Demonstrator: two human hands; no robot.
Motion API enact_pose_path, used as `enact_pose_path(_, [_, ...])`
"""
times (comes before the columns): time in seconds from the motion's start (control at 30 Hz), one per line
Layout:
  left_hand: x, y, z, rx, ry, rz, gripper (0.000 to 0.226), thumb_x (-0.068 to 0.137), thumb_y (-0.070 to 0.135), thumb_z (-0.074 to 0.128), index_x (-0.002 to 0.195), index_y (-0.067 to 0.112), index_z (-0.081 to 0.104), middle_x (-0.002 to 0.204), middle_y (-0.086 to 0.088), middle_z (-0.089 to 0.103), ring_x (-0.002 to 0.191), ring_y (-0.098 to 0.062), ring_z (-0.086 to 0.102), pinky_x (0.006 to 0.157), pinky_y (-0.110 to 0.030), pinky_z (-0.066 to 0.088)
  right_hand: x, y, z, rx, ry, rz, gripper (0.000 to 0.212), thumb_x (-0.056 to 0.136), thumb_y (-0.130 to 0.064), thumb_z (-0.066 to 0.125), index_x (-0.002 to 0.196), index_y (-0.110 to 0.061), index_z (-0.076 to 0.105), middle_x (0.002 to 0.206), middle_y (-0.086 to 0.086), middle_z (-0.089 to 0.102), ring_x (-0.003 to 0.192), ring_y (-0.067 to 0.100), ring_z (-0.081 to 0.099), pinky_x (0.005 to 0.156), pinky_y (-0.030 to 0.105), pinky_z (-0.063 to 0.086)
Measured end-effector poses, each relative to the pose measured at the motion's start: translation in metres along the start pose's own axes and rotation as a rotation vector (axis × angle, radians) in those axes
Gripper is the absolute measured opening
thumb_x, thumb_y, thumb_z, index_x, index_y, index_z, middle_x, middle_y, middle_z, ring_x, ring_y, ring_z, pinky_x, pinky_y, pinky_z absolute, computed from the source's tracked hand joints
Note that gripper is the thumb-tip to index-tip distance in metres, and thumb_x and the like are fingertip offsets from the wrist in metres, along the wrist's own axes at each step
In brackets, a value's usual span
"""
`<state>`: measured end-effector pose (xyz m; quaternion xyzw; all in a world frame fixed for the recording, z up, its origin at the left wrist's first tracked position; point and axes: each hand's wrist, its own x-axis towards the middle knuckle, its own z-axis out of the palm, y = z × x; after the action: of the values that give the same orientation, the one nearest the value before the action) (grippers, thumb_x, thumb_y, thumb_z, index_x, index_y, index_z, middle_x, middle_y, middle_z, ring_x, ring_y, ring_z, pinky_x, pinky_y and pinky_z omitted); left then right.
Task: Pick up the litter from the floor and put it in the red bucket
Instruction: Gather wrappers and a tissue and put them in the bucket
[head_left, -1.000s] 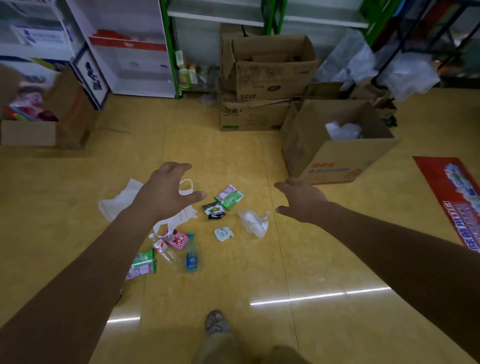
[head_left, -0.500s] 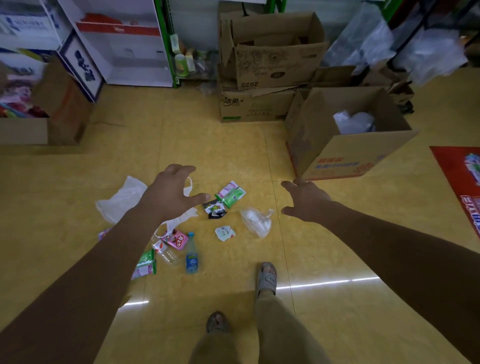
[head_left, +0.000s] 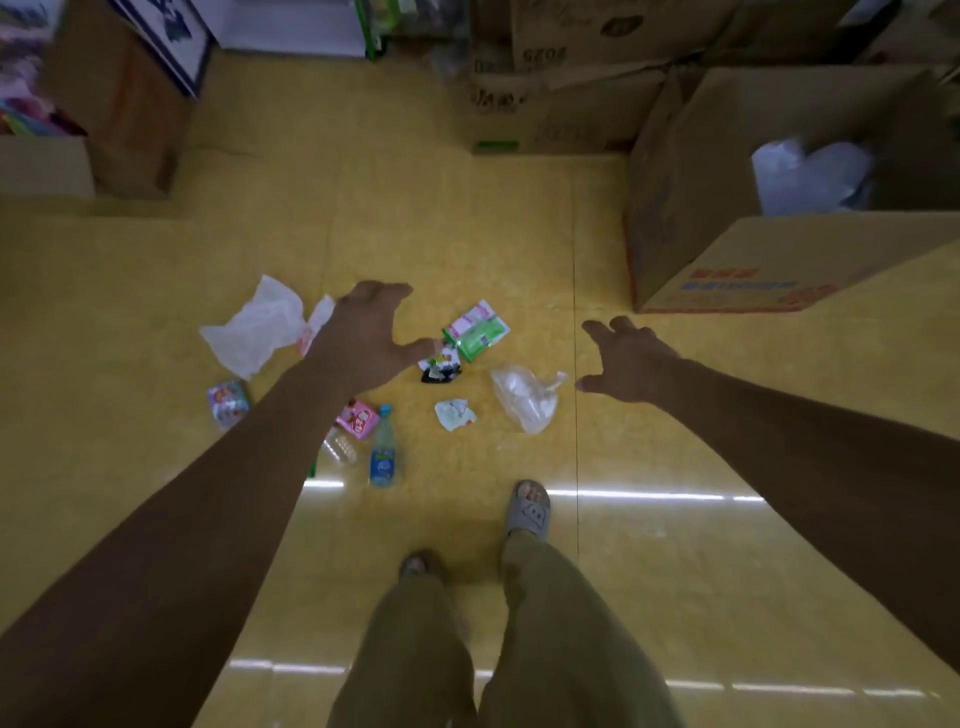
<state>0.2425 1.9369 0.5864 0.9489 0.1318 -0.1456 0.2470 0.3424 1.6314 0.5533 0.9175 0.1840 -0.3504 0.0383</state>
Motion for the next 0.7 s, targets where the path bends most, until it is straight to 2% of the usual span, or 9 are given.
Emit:
enact_pose_path(0.17, [0.043, -0.007, 0.049, -0.018, -0.006, -0.042, 0.083, 0.077, 0.057, 0.072, 0.145, 0.021, 0.042, 0.147, -0.013, 0.04, 0.133, -0.027, 0.042, 0.104, -0.038, 0.038, 0.056, 0.007, 0.022, -0.014, -0.044, -0.021, 0.088, 0.083, -0.055, 0.065, 0.15, -0.027, 0.017, 0.146, 0.016, 0.031, 0.126, 0.043, 0.041, 0.095, 0.05, 0.046])
enact_pose_path(0.4, [0.111, -0.054, 0.149, -0.049, -0.073, -0.066, 0.083, 0.072, 0.058, 0.075, 0.141, 0.025, 0.044, 0.142, -0.009, 0.043, 0.128, -0.027, 0.045, 0.102, -0.042, 0.043, 0.152, 0.008, 0.096, 0.002, -0.096, -0.016, 0.092, 0.081, -0.055, 0.068, 0.151, -0.028, 0.015, 0.147, 0.014, 0.03, 0.125, 0.042, 0.042, 0.095, 0.05, 0.047])
enact_pose_path(0.53, [0.147, -0.088, 0.218, -0.05, -0.126, -0.057, 0.083, 0.068, 0.062, 0.072, 0.137, 0.025, 0.048, 0.132, -0.009, 0.049, 0.122, -0.025, 0.049, 0.097, -0.032, 0.041, 0.216, 0.004, 0.158, -0.008, -0.126, -0.018, 0.095, 0.08, -0.057, 0.069, 0.151, -0.028, 0.014, 0.146, 0.016, 0.03, 0.124, 0.045, 0.043, 0.096, 0.051, 0.046])
enact_pose_path(0.63, [0.168, -0.115, 0.268, -0.063, -0.156, -0.047, 0.095, 0.053, 0.074, 0.056, 0.136, 0.025, 0.05, 0.126, -0.011, 0.053, 0.12, -0.028, 0.051, 0.1, -0.039, 0.044, 0.26, 0.001, 0.203, -0.02, -0.138, -0.014, 0.096, 0.078, -0.058, 0.069, 0.151, -0.028, 0.014, 0.145, 0.016, 0.03, 0.122, 0.047, 0.043, 0.097, 0.052, 0.046])
enact_pose_path(0.7, [0.181, -0.135, 0.304, -0.052, -0.169, -0.032, 0.098, 0.051, 0.074, 0.054, 0.134, 0.021, 0.052, 0.129, -0.011, 0.055, 0.121, -0.028, 0.052, 0.1, -0.043, 0.045, 0.287, 0.0, 0.233, -0.025, -0.162, -0.009, 0.097, 0.078, -0.059, 0.069, 0.151, -0.029, 0.013, 0.146, 0.016, 0.029, 0.122, 0.047, 0.043, 0.097, 0.052, 0.045])
